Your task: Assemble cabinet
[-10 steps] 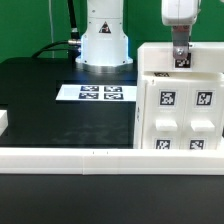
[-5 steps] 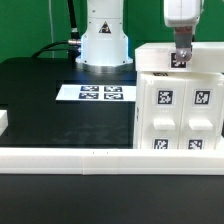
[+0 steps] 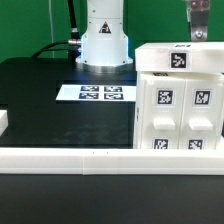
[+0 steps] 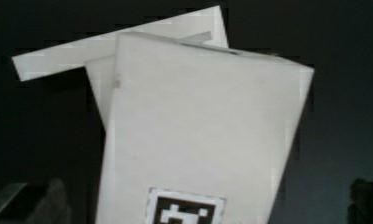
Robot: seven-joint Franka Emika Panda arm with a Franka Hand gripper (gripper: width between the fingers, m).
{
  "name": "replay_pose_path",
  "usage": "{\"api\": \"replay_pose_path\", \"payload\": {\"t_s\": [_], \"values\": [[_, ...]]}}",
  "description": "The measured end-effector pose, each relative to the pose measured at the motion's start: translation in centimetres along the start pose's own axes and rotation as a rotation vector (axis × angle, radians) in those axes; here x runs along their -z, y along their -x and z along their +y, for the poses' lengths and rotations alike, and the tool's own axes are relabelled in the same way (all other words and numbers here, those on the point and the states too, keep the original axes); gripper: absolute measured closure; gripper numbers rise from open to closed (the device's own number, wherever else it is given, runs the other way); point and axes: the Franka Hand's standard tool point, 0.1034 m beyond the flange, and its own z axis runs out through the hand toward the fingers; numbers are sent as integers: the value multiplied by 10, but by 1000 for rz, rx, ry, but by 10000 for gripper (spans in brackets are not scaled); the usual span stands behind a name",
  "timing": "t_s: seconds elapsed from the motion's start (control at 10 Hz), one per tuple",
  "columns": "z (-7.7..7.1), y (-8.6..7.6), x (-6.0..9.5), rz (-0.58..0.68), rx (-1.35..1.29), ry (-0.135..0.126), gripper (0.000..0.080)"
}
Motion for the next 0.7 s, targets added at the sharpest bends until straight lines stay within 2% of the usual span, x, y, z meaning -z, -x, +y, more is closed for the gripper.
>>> {"api": "replay_pose_path", "payload": {"t_s": [0.2, 0.4, 0.7], "values": [[1, 0, -1, 3, 51, 4, 2], [0, 2, -2, 4, 328, 28, 2], [-6, -7, -1, -1, 668, 20, 2]]}}
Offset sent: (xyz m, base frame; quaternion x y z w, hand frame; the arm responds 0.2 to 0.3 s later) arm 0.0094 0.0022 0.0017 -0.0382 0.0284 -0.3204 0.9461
